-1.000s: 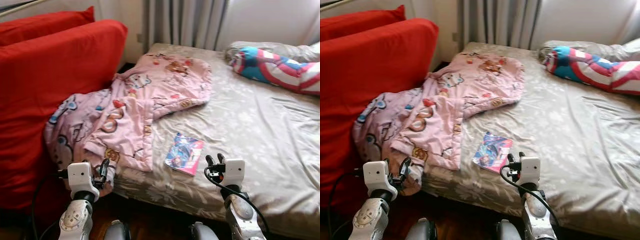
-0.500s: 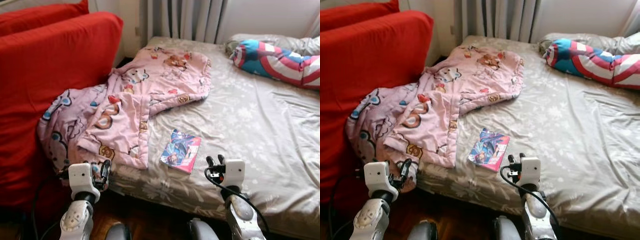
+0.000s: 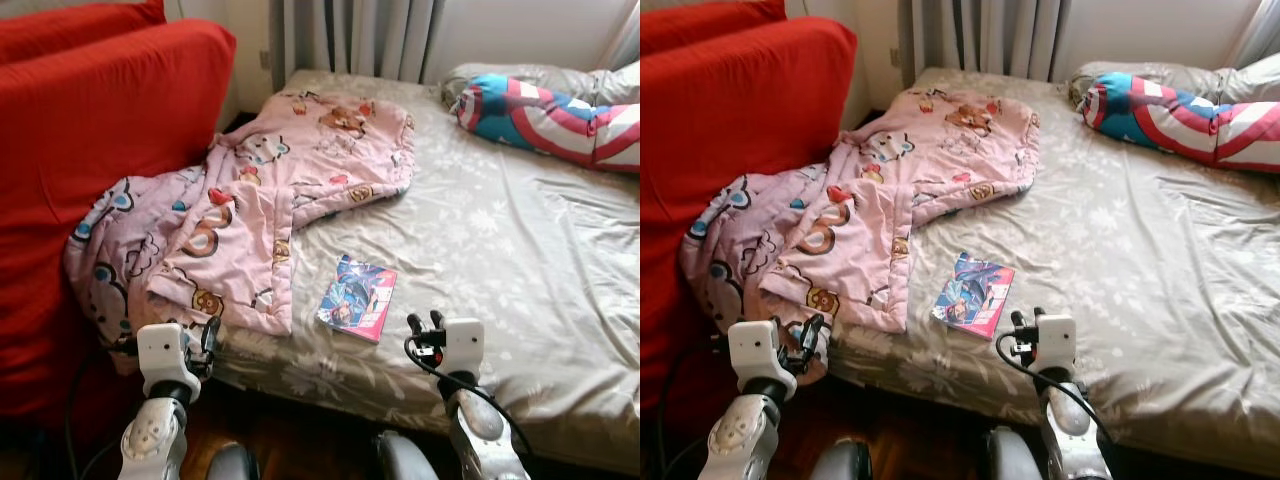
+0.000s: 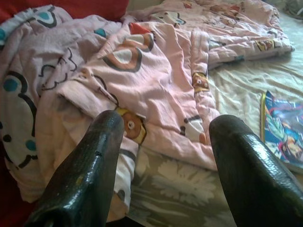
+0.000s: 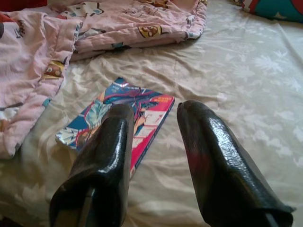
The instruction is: Clean up the room
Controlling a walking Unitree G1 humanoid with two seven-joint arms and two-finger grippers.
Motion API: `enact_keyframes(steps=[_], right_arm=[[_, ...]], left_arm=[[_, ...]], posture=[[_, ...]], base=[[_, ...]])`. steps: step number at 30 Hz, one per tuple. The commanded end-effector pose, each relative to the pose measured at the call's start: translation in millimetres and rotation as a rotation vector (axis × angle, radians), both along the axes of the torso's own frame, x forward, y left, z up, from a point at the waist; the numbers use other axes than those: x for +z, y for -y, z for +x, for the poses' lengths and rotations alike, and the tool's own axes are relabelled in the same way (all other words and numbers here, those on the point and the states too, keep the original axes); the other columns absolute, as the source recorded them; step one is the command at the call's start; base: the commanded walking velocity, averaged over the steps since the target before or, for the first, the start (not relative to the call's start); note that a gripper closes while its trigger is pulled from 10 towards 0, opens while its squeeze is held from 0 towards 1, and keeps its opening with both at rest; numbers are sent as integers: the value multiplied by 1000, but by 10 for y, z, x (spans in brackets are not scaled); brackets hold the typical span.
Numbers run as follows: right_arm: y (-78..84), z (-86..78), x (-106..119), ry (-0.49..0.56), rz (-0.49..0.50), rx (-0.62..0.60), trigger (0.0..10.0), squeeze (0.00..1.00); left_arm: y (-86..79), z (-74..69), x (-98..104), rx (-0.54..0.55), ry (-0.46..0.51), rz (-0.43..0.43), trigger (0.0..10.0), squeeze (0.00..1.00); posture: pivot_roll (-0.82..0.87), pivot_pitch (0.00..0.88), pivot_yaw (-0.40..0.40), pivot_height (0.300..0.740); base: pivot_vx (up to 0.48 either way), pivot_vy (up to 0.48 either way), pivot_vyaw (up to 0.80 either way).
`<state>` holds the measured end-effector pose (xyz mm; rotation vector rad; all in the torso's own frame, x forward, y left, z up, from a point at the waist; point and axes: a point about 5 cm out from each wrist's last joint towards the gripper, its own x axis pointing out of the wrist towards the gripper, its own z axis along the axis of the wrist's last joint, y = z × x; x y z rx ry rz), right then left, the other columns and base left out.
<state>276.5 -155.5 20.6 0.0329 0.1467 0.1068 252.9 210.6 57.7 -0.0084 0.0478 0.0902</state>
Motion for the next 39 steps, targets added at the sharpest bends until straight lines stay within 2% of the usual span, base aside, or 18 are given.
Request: enact_keyframes(steps=[1, 10, 13, 20, 32, 39], right_arm=[[19, -20, -20, -10, -4, -12, 10000, 0], [18, -22, -12, -2, 7, -11, 10000, 0], [-3, -22, -14, -3, -19, 17, 10000, 0], [-42, -43, -34, -9, -16, 33, 10000, 0], [-46, -39, -30, -6, -20, 48, 10000, 0], [-71, -41, -36, -9, 0, 52, 10000, 0]], left_arm=[[2, -5, -21, 0, -17, 0, 10000, 0], [1, -4, -22, -1, -19, 0, 10000, 0], [5, -2, -20, -2, -18, 0, 10000, 0], [8, 0, -17, -3, -17, 0, 10000, 0], [27, 6, -21, -13, -18, -3, 10000, 0], [29, 11, -18, -16, -17, -3, 10000, 0]], posture=[[-92, 64, -35, 594], [-92, 65, -34, 594], [-90, 65, -34, 594], [-90, 63, -33, 594], [-92, 61, -33, 594], [-90, 60, -33, 594]], base=[[0, 0, 0], [0, 0, 0], [0, 0, 0], [0, 0, 751], [0, 0, 0], [139, 0, 641]])
